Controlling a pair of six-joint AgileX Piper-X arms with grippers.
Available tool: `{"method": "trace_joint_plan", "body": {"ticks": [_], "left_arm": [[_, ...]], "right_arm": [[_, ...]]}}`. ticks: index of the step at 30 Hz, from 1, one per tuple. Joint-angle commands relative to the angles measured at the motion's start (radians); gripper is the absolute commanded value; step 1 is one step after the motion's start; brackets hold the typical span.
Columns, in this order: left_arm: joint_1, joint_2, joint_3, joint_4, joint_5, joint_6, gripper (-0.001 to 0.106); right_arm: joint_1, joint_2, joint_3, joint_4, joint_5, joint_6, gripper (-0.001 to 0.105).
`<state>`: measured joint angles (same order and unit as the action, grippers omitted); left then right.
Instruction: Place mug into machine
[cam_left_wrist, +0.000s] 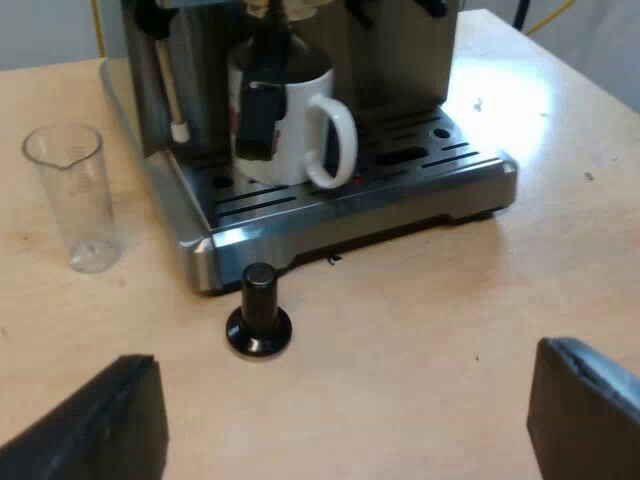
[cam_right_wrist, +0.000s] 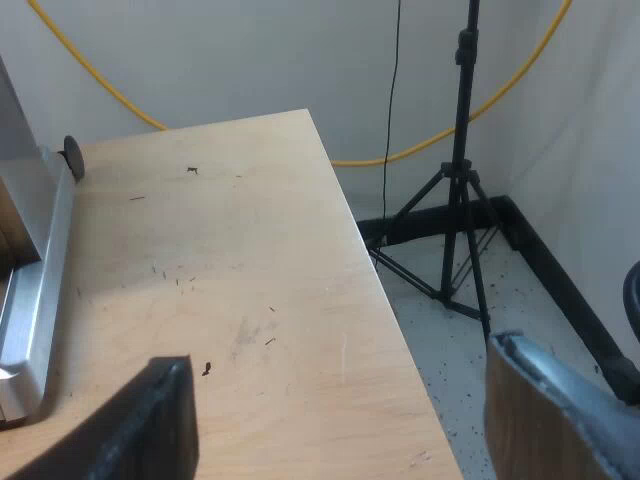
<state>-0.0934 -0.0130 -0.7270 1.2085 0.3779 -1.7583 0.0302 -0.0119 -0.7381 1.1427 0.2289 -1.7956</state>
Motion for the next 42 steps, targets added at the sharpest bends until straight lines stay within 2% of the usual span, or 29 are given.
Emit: {"method": "trace_joint_plan", "body": {"ticks": [1, 4, 8, 13, 22, 42], "left_arm": [[0.001, -0.141, 0.034, -0.071, -0.064, -0.012, 0.08], [0.001, -0.141, 0.082, -0.143, -0.16, -0.012, 0.08], [0.001, -0.139, 0.146, -0.2, -0.209, -0.012, 0.08], [0.001, -0.139, 0.214, -0.198, -0.21, -0.012, 0.08], [0.001, -0.139, 0.217, -0.2, -0.21, -0.011, 0.08], [0.001, -0.139, 0.217, -0.2, -0.21, -0.011, 0.08]], "right_arm": [[-0.004, -0.041, -0.001, -0.011, -0.028, -0.004, 0.062], [-0.004, -0.041, 0.011, -0.024, -0.056, -0.004, 0.062], [-0.004, -0.041, 0.045, -0.026, -0.058, -0.004, 0.062], [-0.004, -0.041, 0.108, -0.024, -0.051, -0.004, 0.062], [-0.004, -0.041, 0.178, -0.024, -0.05, -0.004, 0.062], [-0.004, -0.041, 0.178, -0.027, -0.049, -0.004, 0.062]]}}
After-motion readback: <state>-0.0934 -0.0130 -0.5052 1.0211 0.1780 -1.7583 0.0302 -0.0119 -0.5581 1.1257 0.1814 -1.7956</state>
